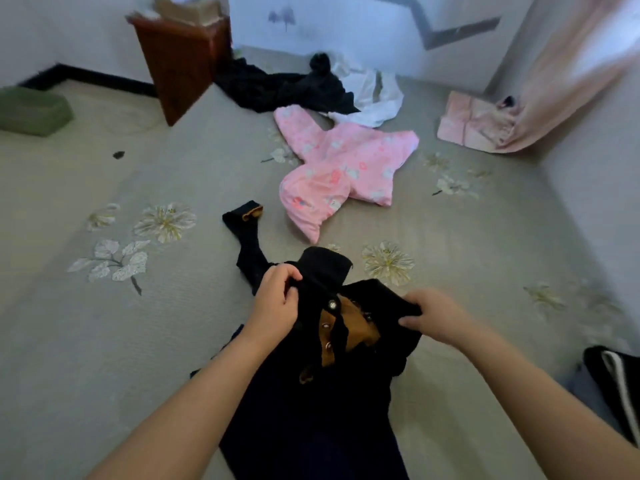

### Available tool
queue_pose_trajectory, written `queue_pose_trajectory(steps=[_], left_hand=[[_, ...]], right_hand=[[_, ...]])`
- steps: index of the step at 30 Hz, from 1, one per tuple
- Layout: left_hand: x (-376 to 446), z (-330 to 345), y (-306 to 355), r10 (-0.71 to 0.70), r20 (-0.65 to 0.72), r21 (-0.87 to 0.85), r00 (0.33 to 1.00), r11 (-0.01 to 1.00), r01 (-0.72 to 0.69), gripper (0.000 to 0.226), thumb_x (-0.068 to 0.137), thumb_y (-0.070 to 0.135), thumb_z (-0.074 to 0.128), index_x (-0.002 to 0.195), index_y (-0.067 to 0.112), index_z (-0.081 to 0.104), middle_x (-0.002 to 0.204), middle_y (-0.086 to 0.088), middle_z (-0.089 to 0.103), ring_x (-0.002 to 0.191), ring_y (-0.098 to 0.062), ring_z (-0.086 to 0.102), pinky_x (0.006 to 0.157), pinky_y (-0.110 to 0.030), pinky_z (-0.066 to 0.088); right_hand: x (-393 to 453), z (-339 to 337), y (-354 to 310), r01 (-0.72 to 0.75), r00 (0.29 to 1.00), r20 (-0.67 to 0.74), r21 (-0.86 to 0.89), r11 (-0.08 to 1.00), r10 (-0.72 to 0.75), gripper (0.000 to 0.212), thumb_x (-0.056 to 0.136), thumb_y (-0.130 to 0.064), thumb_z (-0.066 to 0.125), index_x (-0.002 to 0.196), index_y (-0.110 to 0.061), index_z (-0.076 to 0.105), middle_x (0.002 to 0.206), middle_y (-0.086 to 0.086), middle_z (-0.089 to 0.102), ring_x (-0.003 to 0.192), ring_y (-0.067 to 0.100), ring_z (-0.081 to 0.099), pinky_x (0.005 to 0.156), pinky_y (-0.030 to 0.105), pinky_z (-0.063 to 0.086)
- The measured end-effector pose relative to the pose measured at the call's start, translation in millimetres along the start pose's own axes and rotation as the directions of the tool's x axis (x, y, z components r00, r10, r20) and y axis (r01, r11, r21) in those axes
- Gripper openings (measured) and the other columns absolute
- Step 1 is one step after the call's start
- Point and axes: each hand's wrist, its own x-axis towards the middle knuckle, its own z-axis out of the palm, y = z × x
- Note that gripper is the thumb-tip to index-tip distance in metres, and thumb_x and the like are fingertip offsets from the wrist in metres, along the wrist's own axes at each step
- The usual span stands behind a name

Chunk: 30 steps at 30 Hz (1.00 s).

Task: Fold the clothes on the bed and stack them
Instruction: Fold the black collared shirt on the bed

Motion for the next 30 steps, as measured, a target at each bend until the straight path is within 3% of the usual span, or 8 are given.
queue_pose_trajectory(steps=[5, 8, 11, 15, 19, 23, 27, 30], left_hand=[[-2.0, -42.9, 81.5, -0.002, 0.105, 0.295, 0.994, 0.955, -0.029, 0.035, 0.086, -0.006, 0.041, 0.121, 0.000, 0.046, 0.115, -0.015, 0.047, 0.109, -0.025, 0.047, 0.090, -0.024, 0.035], [-8.4, -74.4, 126.4, -0.216, 0.229, 0.618, 0.949, 0.786, 0.030, 0.014, 0.085, 0.005, 0.045, 0.095, 0.001, 0.053, 0.108, -0.022, 0.055, 0.105, -0.033, 0.054, 0.072, -0.028, 0.041], [-21.8, -106.0, 166.3, -0.304, 0.266, 0.803, 0.915, 0.594, -0.036, 0.031, 0.087, 0.021, 0.047, 0.093, -0.007, 0.060, 0.105, -0.024, 0.061, 0.099, -0.033, 0.058, 0.059, -0.029, 0.039], [-37.2, -161.7, 208.5, -0.219, 0.277, 0.807, 0.936, 0.582, -0.102, 0.027, 0.090, 0.025, 0.049, 0.097, 0.003, 0.062, 0.088, -0.013, 0.059, 0.080, -0.020, 0.053, 0.057, -0.023, 0.036], [-57.1, -231.3, 234.3, 0.199, 0.041, 0.692, 0.979, 0.701, -0.172, 0.020, 0.093, 0.017, 0.049, 0.100, 0.002, 0.061, 0.097, -0.014, 0.061, 0.096, -0.030, 0.056, 0.067, -0.029, 0.033], [-92.7, -297.9, 253.6, 0.590, -0.229, 0.640, 0.775, 0.690, -0.337, 0.022, 0.092, 0.014, 0.048, 0.108, 0.004, 0.060, 0.100, -0.015, 0.060, 0.095, -0.031, 0.055, 0.074, -0.033, 0.039], [-129.9, -360.1, 269.5, 0.754, -0.308, 0.705, 0.580, 0.590, -0.393, 0.021, 0.092, 0.012, 0.049, 0.102, -0.001, 0.061, 0.087, -0.022, 0.060, 0.083, -0.037, 0.054, 0.067, -0.037, 0.035], [-155.5, -400.0, 273.1, 0.822, -0.305, 0.740, 0.480, 0.522, -0.424, 0.015, 0.088, 0.007, 0.055, 0.095, -0.003, 0.063, 0.075, -0.025, 0.058, 0.073, -0.040, 0.054, 0.063, -0.040, 0.036]], right_hand=[[-56.2, -34.7, -11.3, 0.020, 0.969, 0.245, -0.239, 0.971, 0.041, 0.011, 0.081, -0.001, 0.055, 0.091, -0.003, 0.057, 0.093, 0.019, 0.058, 0.090, 0.025, 0.058, 0.062, 0.024, 0.036], [-89.2, -58.6, -27.6, 0.038, 0.972, 0.231, -0.376, 0.926, 0.053, 0.005, 0.077, 0.000, 0.062, 0.080, 0.000, 0.057, 0.070, 0.011, 0.050, 0.085, 0.024, 0.056, 0.058, 0.027, 0.038], [-119.4, -82.8, -47.3, 0.013, 0.996, 0.086, -0.371, 0.928, 0.021, 0.012, 0.078, 0.002, 0.055, 0.090, 0.005, 0.059, 0.095, 0.019, 0.061, 0.099, 0.031, 0.059, 0.062, 0.029, 0.040], [-160.3, -114.9, -73.2, 0.056, 0.949, -0.304, -0.102, 0.993, -0.084, 0.025, 0.082, -0.002, 0.048, 0.104, -0.002, 0.060, 0.112, 0.018, 0.061, 0.105, 0.031, 0.056, 0.076, 0.028, 0.042], [-205.9, -133.9, -116.3, 0.228, 0.661, -0.749, 0.150, 0.962, -0.040, 0.029, 0.084, -0.006, 0.054, 0.113, -0.005, 0.057, 0.103, 0.017, 0.064, 0.100, 0.033, 0.057, 0.083, 0.036, 0.040], [-257.6, -138.8, -190.9, 0.393, 0.253, -0.967, 0.105, 0.913, 0.002, 0.017, 0.088, -0.001, 0.052, 0.102, 0.009, 0.054, 0.091, 0.026, 0.060, 0.085, 0.040, 0.055, 0.078, 0.041, 0.034], [-302.1, -135.9, -253.1, 0.414, 0.085, -0.995, 0.082, 0.907, 0.051, 0.020, 0.094, -0.003, 0.041, 0.106, 0.009, 0.051, 0.098, 0.028, 0.050, 0.089, 0.037, 0.049, 0.069, 0.031, 0.028], [-328.5, -130.2, -286.9, 0.329, 0.062, -0.994, 0.100, 0.939, 0.085, 0.024, 0.096, -0.010, 0.038, 0.111, 0.005, 0.050, 0.100, 0.027, 0.048, 0.085, 0.039, 0.051, 0.065, 0.033, 0.030]])
